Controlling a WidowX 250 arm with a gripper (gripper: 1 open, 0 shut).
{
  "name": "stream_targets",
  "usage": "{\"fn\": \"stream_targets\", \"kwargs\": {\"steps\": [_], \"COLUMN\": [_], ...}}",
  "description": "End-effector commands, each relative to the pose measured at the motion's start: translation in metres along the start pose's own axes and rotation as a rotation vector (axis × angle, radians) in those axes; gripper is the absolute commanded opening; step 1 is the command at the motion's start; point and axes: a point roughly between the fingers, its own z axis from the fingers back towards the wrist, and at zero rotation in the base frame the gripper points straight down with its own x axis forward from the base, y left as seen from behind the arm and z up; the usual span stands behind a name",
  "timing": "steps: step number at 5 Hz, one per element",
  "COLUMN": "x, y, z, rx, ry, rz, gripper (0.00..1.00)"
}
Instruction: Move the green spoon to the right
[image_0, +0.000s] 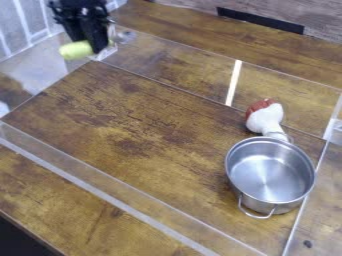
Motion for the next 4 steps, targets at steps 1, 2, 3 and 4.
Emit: {"fn": "stream_targets", "kwargs": {"steps": [1, 2, 3, 4], "x": [0.016, 0.015, 0.013, 0.005], "y": [-0.033, -0.055, -0.076, -0.081], "z": [0.021, 0.016, 0.002, -0.011], "rx": [0.015, 0.004, -0.005, -0.005], "ry": [-0.118, -0.122, -0.118, -0.116], "rz": [-0.014, -0.019, -0.041, -0.058], "gripper": [0.00, 0.00, 0.00, 0.00]}}
